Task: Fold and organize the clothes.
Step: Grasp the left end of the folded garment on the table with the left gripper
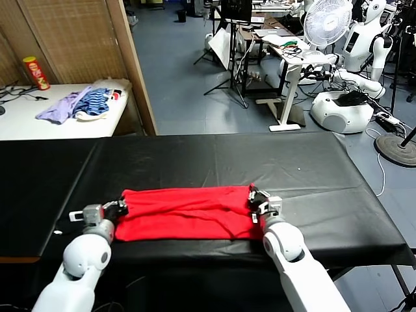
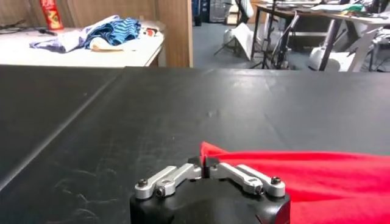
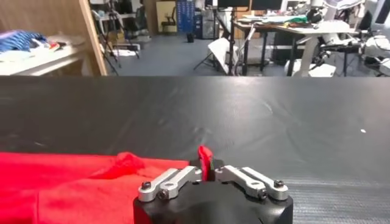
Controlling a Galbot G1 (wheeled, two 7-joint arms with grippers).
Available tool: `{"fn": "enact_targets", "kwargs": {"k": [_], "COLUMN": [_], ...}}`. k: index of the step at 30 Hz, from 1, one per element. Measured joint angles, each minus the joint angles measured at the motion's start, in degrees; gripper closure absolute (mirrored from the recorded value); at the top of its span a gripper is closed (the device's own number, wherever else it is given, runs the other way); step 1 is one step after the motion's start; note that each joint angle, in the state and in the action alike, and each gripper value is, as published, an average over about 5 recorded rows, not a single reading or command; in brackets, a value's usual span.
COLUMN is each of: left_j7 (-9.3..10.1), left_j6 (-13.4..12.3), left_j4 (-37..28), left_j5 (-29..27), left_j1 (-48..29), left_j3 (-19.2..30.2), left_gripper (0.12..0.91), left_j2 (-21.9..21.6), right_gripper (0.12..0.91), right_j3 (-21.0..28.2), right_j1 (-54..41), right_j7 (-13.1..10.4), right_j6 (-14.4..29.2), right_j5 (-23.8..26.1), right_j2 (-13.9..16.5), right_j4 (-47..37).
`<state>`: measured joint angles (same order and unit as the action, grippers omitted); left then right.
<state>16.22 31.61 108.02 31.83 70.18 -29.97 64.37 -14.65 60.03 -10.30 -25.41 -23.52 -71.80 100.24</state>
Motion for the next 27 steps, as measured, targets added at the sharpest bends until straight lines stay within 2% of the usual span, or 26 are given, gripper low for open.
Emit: {"fn": "enact_targets", "kwargs": {"k": [3, 5, 9, 12, 16, 19, 22, 27], "left_j7": [-0.01, 0.0, 0.14, 0.18, -0.31, -0.96, -1.79, -2.36], "left_j6": [0.03, 0.07, 0.28, 0.44, 0.41, 0.31, 0.07, -0.05], "left_j4": [0.79, 1.4, 2.85, 3.4, 3.62, 3.71, 3.92, 3.82], "left_j5": [0.55, 1.52, 5.25, 7.28, 7.84, 7.16, 5.38, 2.83], "left_j1": [0.65, 1.26, 3.0, 4.59, 6.5, 7.63, 8.43, 8.55], "left_j3": [-0.64, -1.21, -2.51, -3.42, -4.08, -4.14, -3.94, -3.16], "left_gripper": [0.558, 0.441, 0.271, 0.237, 0.233, 0.262, 0.377, 0.657], "left_j2": [-0.53, -0.72, -0.39, 0.14, 1.05, 1.93, 2.85, 4.23], "right_gripper": [0.308, 0.252, 0.23, 0.228, 0.227, 0.227, 0.227, 0.227], "right_j3": [-0.9, -1.48, -2.05, -2.06, -1.89, -1.76, -1.68, -1.88], "right_j1": [1.57, 2.64, 4.33, 4.83, 4.91, 4.91, 4.91, 4.97], "right_j7": [0.17, 0.22, 0.32, 0.35, 0.34, 0.35, 0.37, 0.39], "right_j6": [-0.02, -0.02, -0.02, -0.04, -0.07, -0.06, -0.01, 0.1], "right_j5": [-0.53, -0.84, -1.08, -1.08, -1.0, -0.8, -0.57, -0.11], "right_j2": [0.9, 1.26, 1.55, 1.61, 1.58, 1.47, 1.34, 1.23], "right_j4": [2.17, 3.51, 5.53, 6.34, 6.72, 6.72, 6.7, 7.11]}}
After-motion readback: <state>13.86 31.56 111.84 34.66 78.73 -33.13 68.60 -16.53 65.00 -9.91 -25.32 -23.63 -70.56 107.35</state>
